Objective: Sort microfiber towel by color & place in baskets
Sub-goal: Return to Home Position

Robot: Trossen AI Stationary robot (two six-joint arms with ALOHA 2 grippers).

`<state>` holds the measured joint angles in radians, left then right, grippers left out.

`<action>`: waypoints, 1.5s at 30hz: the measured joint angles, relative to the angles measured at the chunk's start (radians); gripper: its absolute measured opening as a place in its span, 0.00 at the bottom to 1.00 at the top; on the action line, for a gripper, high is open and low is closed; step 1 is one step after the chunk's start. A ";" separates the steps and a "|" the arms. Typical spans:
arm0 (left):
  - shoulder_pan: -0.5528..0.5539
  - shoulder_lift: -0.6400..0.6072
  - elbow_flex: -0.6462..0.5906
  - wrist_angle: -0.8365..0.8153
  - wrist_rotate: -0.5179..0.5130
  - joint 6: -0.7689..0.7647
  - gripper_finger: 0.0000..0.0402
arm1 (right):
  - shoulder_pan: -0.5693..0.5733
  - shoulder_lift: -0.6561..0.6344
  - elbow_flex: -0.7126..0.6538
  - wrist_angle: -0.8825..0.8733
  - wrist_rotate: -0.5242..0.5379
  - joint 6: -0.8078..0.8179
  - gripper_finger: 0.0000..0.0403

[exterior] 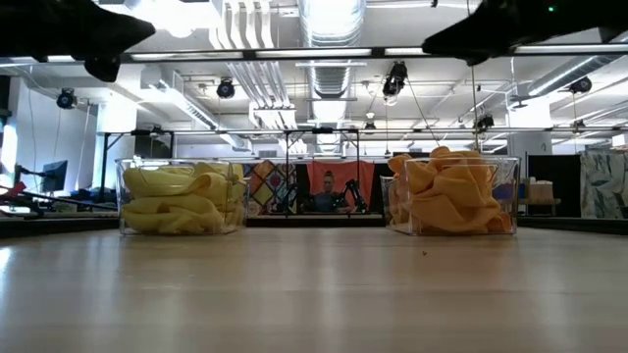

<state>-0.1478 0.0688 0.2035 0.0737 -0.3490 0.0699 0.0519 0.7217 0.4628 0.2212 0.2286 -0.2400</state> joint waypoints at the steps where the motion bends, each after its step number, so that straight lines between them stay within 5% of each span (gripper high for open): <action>1: 0.000 -0.029 -0.010 -0.005 0.004 0.000 0.00 | 0.000 -0.027 -0.016 0.002 -0.001 0.007 0.28; 12: -0.002 -0.070 -0.077 0.004 0.284 0.025 0.00 | 0.002 -0.338 -0.241 0.061 -0.073 0.070 0.23; 22: -0.002 -0.063 -0.193 0.059 0.314 0.030 0.00 | 0.002 -0.617 -0.448 0.072 -0.181 0.097 0.15; 26: -0.001 -0.065 -0.192 0.050 0.166 0.016 0.00 | 0.002 -0.720 -0.449 0.003 -0.244 0.080 0.10; 32: 0.000 -0.051 -0.186 0.042 -0.078 -0.028 0.00 | 0.002 -0.694 -0.449 0.009 -0.226 -0.015 0.05; 39: 0.000 -0.037 -0.185 0.040 -0.094 -0.027 0.00 | 0.002 -0.677 -0.450 -0.068 -0.176 -0.071 0.04; 45: 0.000 -0.030 -0.185 0.041 -0.094 -0.027 0.00 | 0.002 -0.670 -0.450 -0.071 -0.175 0.041 0.04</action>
<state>-0.1482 0.0386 0.0181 0.1152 -0.4435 0.0425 0.0536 0.0517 0.0129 0.1505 0.0532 -0.1986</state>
